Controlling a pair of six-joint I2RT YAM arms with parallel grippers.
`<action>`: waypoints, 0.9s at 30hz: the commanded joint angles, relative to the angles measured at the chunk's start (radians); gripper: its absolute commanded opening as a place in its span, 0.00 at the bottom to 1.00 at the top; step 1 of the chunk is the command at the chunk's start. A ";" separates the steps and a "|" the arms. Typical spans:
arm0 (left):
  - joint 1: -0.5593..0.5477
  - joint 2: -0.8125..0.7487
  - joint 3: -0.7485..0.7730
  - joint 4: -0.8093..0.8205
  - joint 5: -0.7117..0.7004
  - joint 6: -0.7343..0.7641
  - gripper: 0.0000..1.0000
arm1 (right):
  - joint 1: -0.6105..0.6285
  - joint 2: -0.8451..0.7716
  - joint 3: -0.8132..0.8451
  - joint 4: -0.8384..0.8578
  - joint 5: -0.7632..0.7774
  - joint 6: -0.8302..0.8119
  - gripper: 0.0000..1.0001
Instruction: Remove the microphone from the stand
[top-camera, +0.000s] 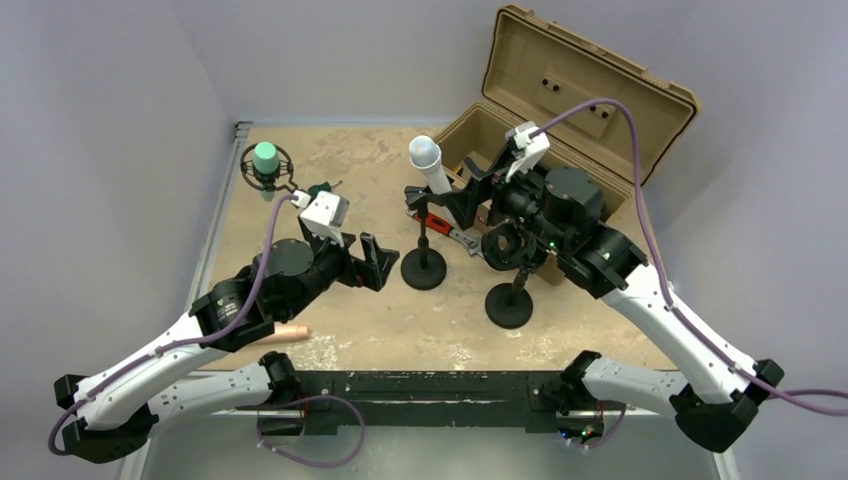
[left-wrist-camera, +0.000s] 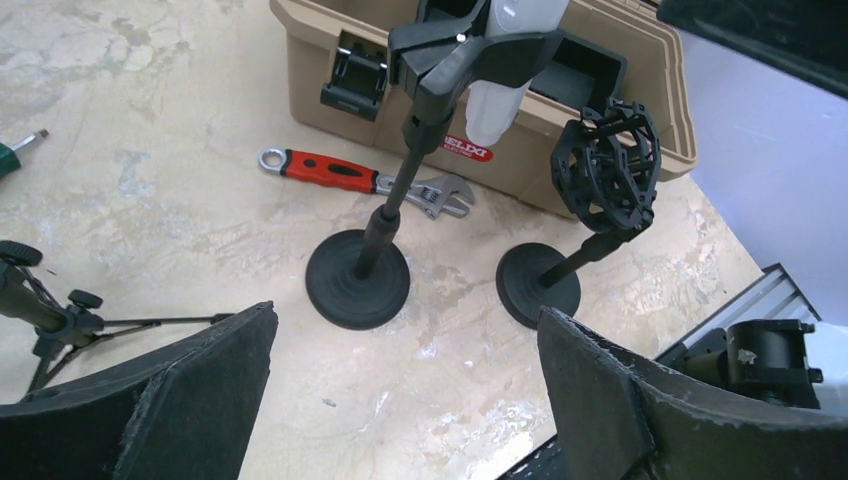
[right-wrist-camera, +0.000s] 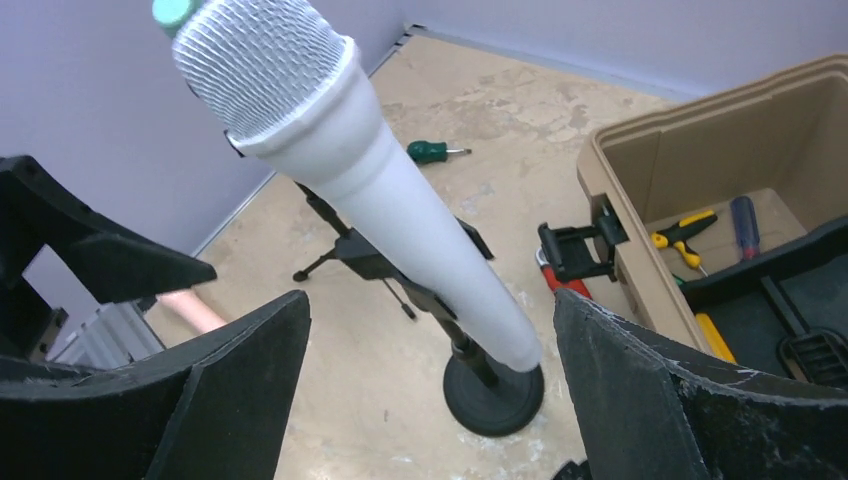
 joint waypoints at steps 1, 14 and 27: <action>0.005 -0.030 -0.053 0.024 0.045 -0.039 1.00 | 0.117 0.036 0.114 0.056 0.224 -0.061 0.90; 0.006 -0.043 -0.110 0.067 0.098 -0.049 1.00 | 0.456 0.240 0.236 0.098 0.981 -0.209 0.78; 0.005 -0.100 -0.124 0.025 0.106 -0.059 1.00 | 0.480 0.345 0.173 0.378 1.125 -0.519 0.69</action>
